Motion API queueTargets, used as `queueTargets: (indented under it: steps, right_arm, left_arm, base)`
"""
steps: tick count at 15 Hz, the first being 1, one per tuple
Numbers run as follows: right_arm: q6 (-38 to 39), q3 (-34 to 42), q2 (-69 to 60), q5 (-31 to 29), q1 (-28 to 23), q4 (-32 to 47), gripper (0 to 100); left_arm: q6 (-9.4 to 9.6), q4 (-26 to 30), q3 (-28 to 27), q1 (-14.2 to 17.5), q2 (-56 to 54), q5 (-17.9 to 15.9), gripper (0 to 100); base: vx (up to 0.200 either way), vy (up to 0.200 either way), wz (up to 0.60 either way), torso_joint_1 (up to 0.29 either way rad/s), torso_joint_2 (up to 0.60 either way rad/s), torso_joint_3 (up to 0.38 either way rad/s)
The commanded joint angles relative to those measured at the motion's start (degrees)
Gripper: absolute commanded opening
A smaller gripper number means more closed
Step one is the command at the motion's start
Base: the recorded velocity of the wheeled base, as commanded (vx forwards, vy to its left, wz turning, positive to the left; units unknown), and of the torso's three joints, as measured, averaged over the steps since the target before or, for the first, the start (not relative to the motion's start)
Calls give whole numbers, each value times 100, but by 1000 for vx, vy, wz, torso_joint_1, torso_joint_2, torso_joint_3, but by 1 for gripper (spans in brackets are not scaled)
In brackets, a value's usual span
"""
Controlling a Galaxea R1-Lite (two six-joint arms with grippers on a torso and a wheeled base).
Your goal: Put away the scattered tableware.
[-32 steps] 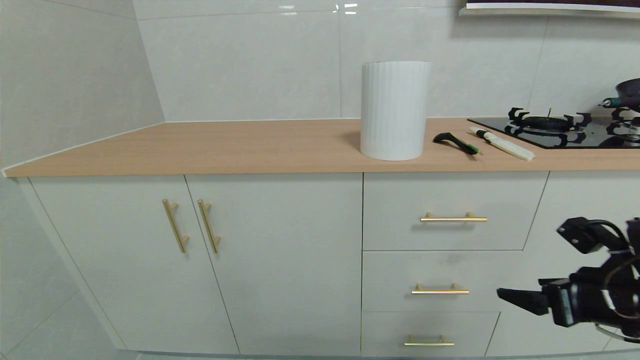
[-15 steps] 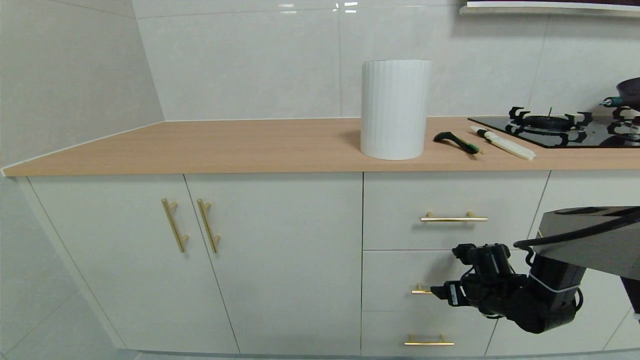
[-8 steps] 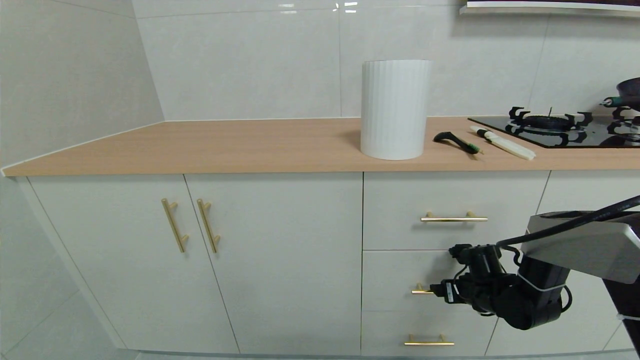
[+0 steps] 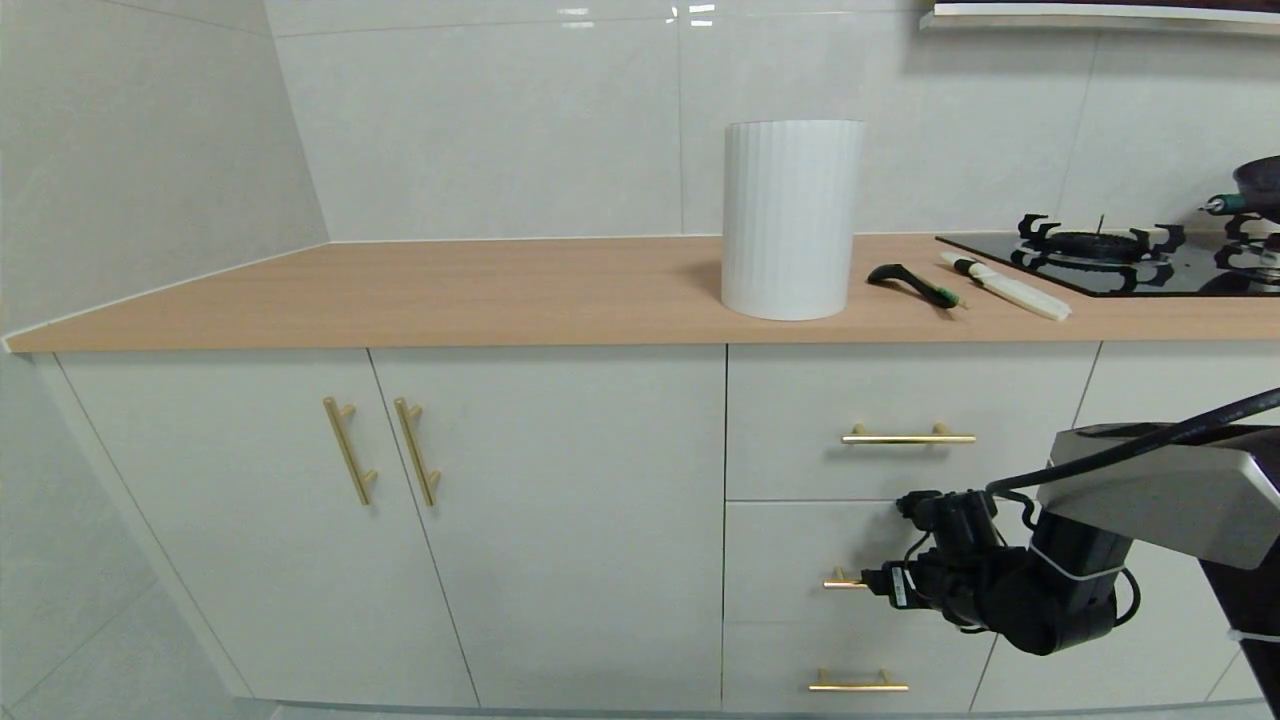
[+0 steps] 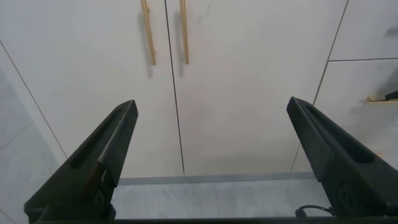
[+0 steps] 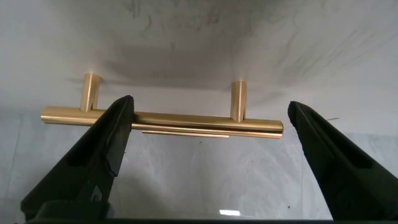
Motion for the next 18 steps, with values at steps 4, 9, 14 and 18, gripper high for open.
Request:
queueTargets:
  steps: [4,9,14,18]
  right_arm:
    - [-8,9,-26,-1,2,81,100]
    - [-8,9,-44,-1,2,196,100]
    - [-8,9,-70,-1,10,310,100]
    - [-25,747,-782,-45,300,336,100]
  left_arm:
    - [-1,2,0,-2,-2,1,100]
    - [-1,2,0,-2,-2,1,100]
    - [-1,2,0,-2,-2,1,100]
    - [-1,2,0,-2,-2,1,100]
  base:
    - [0,0,0,0,0,0]
    - [0,0,0,0,0,0]
    - [0,0,0,0,0,0]
    - [0,0,0,0,0,0]
